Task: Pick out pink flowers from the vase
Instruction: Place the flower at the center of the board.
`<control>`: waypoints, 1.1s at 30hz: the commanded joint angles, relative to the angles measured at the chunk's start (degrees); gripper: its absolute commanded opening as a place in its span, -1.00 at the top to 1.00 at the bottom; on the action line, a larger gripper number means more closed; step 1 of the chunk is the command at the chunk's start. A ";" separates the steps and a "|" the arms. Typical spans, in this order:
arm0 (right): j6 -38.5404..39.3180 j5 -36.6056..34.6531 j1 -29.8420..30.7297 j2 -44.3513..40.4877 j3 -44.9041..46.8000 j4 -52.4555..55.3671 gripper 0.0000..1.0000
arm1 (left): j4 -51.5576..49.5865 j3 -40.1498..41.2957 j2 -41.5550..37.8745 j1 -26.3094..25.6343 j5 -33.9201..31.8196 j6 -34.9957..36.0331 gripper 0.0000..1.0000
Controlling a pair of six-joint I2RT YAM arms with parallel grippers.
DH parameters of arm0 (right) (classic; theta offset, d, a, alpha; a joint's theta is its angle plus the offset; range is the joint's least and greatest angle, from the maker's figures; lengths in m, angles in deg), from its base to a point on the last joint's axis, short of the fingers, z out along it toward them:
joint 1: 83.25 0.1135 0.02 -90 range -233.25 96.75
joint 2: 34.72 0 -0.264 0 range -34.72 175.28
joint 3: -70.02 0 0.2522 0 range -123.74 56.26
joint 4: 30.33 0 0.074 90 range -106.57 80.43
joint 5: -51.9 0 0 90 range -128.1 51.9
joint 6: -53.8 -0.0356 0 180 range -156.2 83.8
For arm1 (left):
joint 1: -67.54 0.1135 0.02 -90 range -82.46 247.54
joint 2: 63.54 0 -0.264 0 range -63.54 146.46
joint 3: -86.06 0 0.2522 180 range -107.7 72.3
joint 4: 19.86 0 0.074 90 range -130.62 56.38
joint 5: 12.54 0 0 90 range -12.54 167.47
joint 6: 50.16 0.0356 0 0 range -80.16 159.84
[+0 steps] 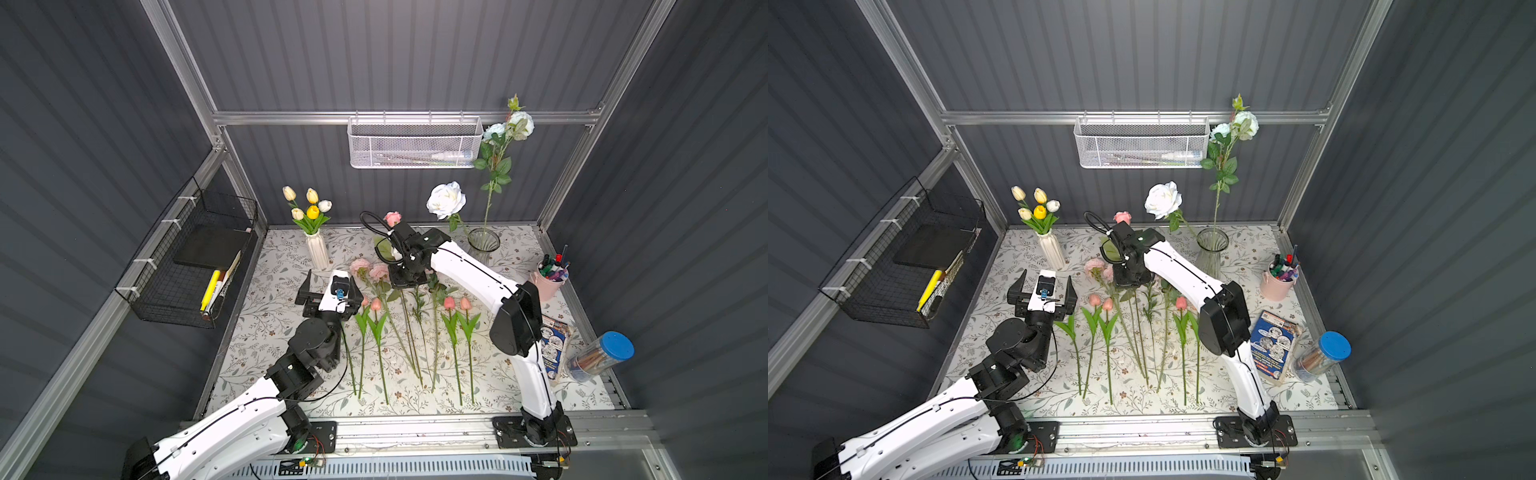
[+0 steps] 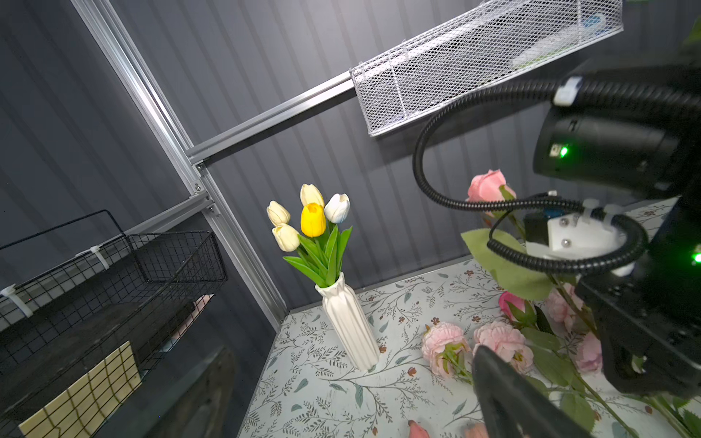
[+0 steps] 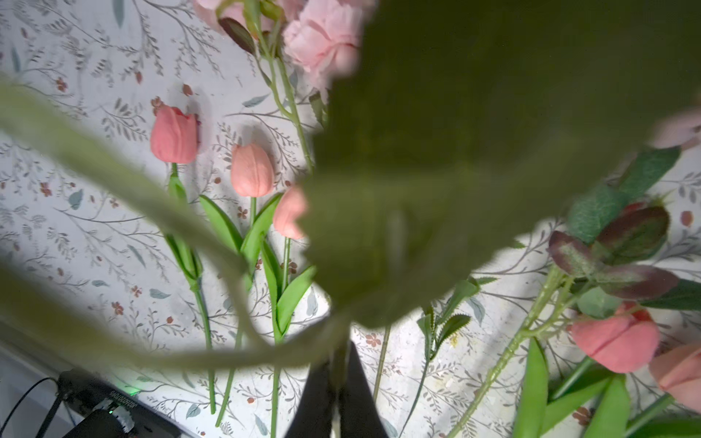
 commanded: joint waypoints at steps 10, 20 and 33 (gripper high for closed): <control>-3.08 -3.08 -1.17 4.72 1.24 3.52 0.95 | -1.36 -1.63 1.06 -0.33 1.44 -1.66 -0.99; -5.66 -2.70 -2.59 7.72 1.00 -1.11 0.95 | -2.42 -1.93 1.60 -0.31 2.15 -2.00 -0.98; -3.30 -2.77 -2.53 5.44 4.04 -5.08 0.27 | -2.88 -2.33 1.62 -0.37 3.11 -1.97 -0.99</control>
